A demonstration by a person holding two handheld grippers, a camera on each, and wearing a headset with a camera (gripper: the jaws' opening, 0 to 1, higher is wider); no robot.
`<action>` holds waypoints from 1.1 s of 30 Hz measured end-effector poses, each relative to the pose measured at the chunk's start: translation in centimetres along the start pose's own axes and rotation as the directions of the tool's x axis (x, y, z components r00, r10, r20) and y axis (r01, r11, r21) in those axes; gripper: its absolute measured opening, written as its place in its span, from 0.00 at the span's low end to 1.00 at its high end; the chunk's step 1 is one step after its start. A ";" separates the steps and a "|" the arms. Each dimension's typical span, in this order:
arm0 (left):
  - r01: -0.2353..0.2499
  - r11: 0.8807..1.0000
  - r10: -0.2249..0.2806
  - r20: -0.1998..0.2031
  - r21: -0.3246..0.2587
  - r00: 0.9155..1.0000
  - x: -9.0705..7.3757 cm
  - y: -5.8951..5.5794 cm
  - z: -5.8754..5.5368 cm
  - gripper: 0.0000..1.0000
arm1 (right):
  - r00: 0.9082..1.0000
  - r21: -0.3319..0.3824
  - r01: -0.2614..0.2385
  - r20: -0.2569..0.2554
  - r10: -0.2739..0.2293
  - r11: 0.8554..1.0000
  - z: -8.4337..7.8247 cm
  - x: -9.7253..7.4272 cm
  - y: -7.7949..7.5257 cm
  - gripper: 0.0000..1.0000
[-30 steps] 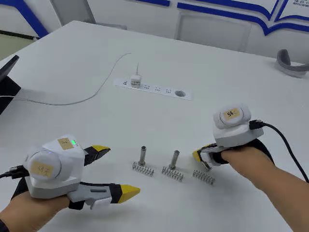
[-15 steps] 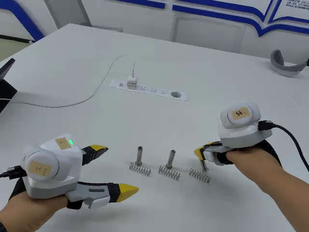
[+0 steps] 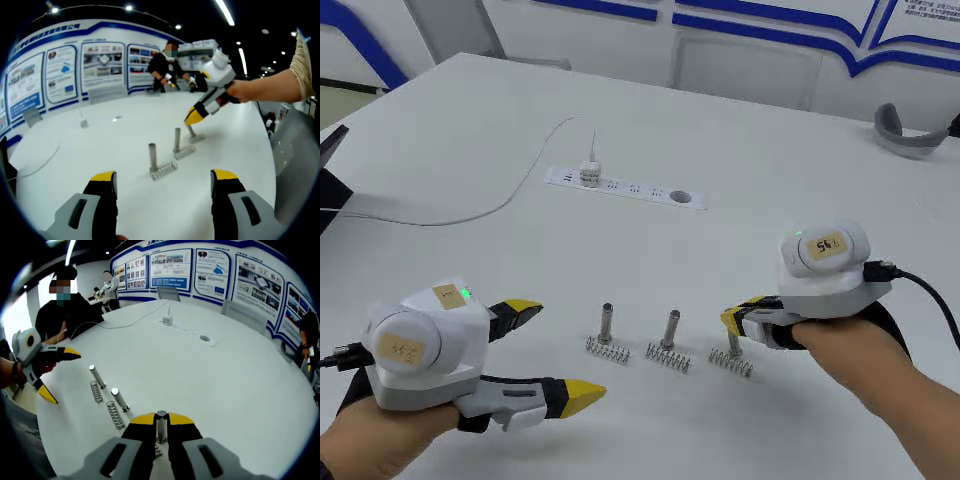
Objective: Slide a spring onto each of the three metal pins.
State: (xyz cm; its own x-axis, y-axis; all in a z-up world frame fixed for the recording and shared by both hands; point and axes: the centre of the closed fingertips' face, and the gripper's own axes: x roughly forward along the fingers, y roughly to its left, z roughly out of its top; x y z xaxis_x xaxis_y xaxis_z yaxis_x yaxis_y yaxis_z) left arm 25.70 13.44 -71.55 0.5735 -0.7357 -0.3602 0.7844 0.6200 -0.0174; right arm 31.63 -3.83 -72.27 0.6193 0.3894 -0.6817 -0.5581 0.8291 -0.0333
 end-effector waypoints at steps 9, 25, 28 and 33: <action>0.000 1.000 0.000 0.001 0.004 1.000 0.0 -0.1 0.1 0.78 | 1.000 -0.010 -0.007 0.028 0.007 1.000 -0.1 -0.4 0.4 0.09; -0.002 1.000 0.002 0.001 0.006 1.000 -0.1 -0.2 0.2 0.78 | 0.997 -0.027 -0.010 0.077 0.012 1.000 -0.2 -0.7 0.6 0.09; -0.003 1.000 0.003 0.003 0.007 1.000 -0.1 -0.2 0.4 0.78 | 0.997 -0.032 -0.011 0.082 0.014 0.999 -0.2 -0.8 0.6 0.09; -0.003 1.000 0.003 0.004 0.005 1.000 -0.1 -0.2 0.3 0.78 | 0.996 -0.033 -0.009 0.092 0.012 0.999 -0.4 -1.0 0.6 0.09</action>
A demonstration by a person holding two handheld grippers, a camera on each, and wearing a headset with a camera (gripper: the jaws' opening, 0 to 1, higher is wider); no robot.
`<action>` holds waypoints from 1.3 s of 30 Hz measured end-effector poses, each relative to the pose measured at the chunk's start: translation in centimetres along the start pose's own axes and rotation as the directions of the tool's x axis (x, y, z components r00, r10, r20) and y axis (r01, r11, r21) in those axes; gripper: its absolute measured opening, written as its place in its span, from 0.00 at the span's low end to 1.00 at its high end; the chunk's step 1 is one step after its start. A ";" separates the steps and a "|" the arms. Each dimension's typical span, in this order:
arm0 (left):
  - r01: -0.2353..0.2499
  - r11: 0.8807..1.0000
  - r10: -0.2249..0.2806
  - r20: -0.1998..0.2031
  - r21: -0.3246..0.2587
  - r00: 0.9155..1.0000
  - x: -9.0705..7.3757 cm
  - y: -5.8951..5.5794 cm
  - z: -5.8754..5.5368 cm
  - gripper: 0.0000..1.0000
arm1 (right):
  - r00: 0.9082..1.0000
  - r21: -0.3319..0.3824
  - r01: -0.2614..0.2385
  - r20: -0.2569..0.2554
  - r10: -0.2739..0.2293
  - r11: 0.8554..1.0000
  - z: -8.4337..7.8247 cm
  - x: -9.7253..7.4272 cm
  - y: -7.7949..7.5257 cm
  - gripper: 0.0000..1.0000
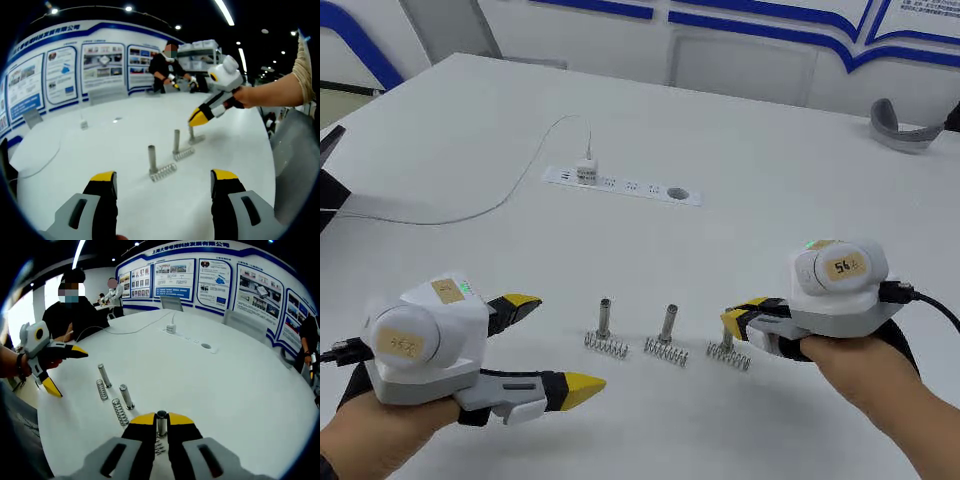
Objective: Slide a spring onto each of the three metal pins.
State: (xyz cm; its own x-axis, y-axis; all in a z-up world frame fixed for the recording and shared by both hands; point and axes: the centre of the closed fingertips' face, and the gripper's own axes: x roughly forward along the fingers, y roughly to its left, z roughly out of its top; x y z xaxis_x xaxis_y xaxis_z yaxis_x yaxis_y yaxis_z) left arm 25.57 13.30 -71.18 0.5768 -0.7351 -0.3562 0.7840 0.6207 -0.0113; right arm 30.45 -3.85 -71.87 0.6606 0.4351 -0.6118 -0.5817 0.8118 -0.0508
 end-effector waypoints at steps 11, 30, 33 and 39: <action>0.005 1.000 -0.005 0.003 0.003 1.000 0.3 -0.2 0.2 0.78 | 1.000 -0.001 0.001 0.002 -0.001 1.000 -0.3 -0.5 -0.2 0.09; 0.002 1.000 -0.002 0.004 0.005 1.000 0.0 -0.4 0.4 0.78 | 1.000 -0.001 0.001 0.007 -0.001 1.000 -0.2 -0.8 -0.3 0.15; 0.003 1.000 -0.003 0.006 0.006 1.000 0.0 -0.4 0.4 0.78 | 1.000 0.003 0.001 0.013 -0.001 1.000 -0.1 -1.0 -0.4 0.16; 0.007 1.000 -0.007 0.005 0.008 1.000 0.1 -0.4 0.4 0.78 | 1.000 -0.009 0.005 0.020 -0.005 1.000 -0.4 -1.5 -0.5 0.17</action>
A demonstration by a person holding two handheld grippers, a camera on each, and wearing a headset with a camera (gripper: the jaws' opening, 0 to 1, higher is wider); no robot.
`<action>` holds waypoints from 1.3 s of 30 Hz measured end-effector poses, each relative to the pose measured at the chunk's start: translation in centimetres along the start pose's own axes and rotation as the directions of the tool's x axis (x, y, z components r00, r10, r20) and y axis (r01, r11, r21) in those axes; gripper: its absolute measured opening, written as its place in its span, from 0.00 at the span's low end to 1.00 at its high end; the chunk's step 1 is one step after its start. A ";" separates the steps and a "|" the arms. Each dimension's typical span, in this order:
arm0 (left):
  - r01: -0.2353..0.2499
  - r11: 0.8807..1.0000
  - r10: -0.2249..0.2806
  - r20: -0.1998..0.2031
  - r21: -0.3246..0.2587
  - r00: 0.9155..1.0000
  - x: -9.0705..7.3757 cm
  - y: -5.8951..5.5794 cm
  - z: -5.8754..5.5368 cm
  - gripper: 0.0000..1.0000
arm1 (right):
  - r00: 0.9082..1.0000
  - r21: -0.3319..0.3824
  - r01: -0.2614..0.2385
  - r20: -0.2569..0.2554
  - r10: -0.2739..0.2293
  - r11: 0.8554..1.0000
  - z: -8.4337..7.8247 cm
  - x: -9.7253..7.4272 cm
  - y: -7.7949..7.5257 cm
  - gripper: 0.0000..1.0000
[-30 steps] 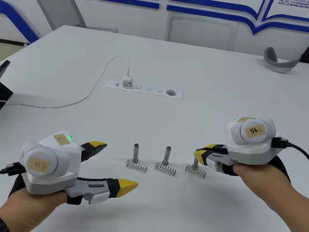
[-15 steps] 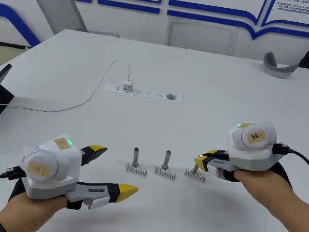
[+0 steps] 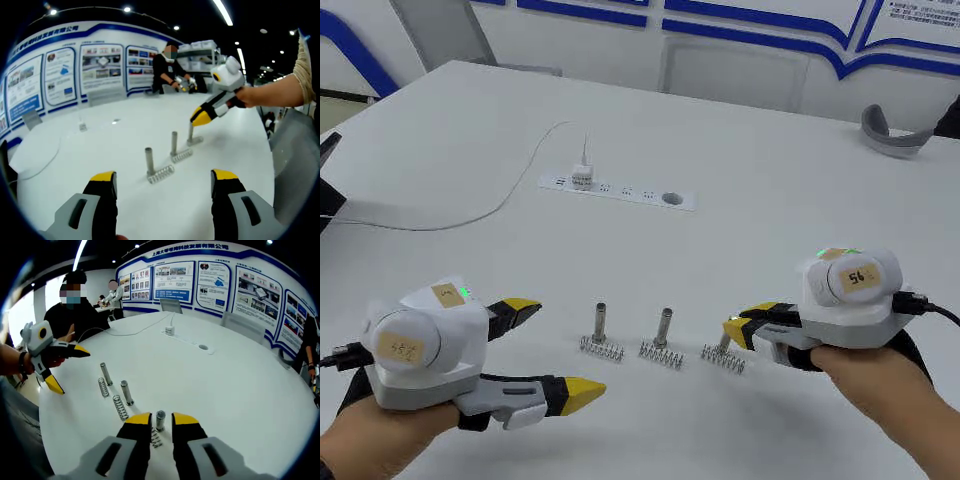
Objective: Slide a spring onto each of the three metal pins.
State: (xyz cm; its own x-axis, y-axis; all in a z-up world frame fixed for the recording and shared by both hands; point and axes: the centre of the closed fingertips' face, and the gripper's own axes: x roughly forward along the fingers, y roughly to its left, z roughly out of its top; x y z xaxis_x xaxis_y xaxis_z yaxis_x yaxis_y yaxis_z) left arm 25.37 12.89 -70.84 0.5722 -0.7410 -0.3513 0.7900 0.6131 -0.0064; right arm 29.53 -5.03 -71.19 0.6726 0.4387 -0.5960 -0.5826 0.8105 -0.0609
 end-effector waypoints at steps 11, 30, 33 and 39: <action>0.003 1.000 -0.003 0.004 -0.001 1.000 0.0 0.1 0.0 0.78 | 0.998 -0.044 -0.050 -0.034 0.049 0.998 -2.3 -0.7 0.1 0.17; 0.010 1.000 -0.010 -0.003 -0.002 1.000 0.1 0.0 -0.3 0.78 | 0.975 -0.180 -0.207 -0.125 0.186 0.962 -4.6 0.5 1.5 0.18; 0.009 1.000 -0.009 -0.004 -0.003 1.000 0.1 0.0 -0.3 0.78 | 0.972 -0.180 -0.217 -0.135 0.194 0.959 -4.8 0.8 1.4 0.18; 0.009 1.000 -0.009 -0.006 -0.006 1.000 0.1 0.0 -0.4 0.78 | 0.966 -0.186 -0.236 -0.150 0.210 0.954 -5.2 1.0 1.5 0.17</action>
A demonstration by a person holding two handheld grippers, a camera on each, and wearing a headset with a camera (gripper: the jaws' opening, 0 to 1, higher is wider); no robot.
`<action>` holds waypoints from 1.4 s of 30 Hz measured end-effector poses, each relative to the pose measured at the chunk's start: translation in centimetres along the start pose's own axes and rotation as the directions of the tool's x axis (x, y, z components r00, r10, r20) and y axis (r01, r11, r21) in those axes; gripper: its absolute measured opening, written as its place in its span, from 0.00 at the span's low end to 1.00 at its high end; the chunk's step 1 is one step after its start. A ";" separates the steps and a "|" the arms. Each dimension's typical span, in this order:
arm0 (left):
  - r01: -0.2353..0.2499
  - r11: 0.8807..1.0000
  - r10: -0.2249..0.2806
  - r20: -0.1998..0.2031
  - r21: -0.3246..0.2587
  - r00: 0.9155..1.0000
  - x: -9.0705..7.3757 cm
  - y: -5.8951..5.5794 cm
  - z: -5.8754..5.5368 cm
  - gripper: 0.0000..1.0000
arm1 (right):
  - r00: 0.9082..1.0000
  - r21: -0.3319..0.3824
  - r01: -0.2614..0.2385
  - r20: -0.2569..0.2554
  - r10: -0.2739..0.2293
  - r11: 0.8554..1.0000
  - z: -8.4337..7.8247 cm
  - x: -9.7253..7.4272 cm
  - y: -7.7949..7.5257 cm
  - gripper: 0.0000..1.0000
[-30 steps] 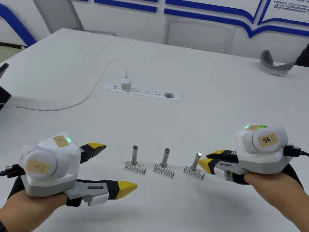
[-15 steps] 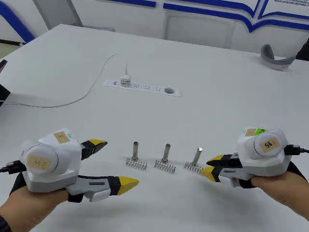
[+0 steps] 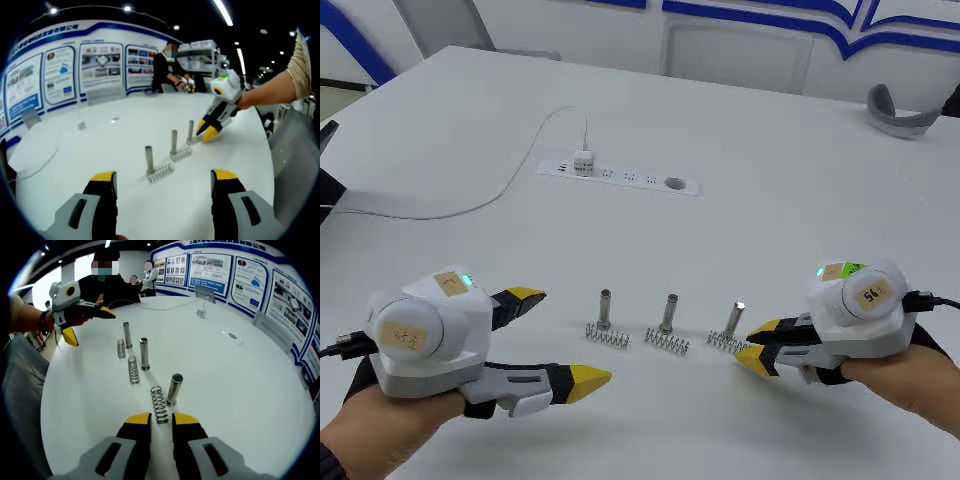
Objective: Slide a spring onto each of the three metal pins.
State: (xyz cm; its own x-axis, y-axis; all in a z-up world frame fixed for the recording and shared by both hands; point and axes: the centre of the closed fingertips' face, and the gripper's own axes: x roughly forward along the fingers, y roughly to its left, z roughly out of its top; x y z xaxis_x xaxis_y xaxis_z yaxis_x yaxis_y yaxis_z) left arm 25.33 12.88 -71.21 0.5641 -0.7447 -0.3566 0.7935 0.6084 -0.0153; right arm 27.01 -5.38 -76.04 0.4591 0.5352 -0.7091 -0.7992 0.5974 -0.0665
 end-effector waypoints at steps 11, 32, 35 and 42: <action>-0.004 1.000 0.004 0.001 -0.004 1.000 -0.1 0.0 0.1 0.78 | 0.999 -0.014 -0.033 -0.006 0.033 0.999 0.2 0.3 0.2 0.15; 0.001 1.000 -0.001 -0.002 0.002 1.000 -0.6 -0.5 0.1 0.76 | 0.998 -0.013 -0.052 -0.026 0.052 0.999 -0.3 0.0 0.6 0.12; 0.007 1.000 -0.007 -0.003 0.003 1.000 -0.8 -0.8 0.1 0.75 | 0.998 -0.017 -0.056 -0.029 0.056 0.998 -0.4 -0.3 0.9 0.12; 0.017 1.000 -0.017 -0.001 0.003 1.000 -0.9 -1.3 0.0 0.72 | 0.997 -0.036 -0.072 -0.018 0.072 0.997 0.2 -1.1 2.0 0.12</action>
State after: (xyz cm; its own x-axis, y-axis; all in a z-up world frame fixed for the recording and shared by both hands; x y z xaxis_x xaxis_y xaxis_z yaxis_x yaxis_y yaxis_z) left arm 23.76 12.78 -70.82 0.5498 -0.7549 -0.3576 0.8039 0.5945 -0.0189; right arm 24.95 -4.65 -75.26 0.3932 0.5657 -0.7248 -0.8437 0.5353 -0.0399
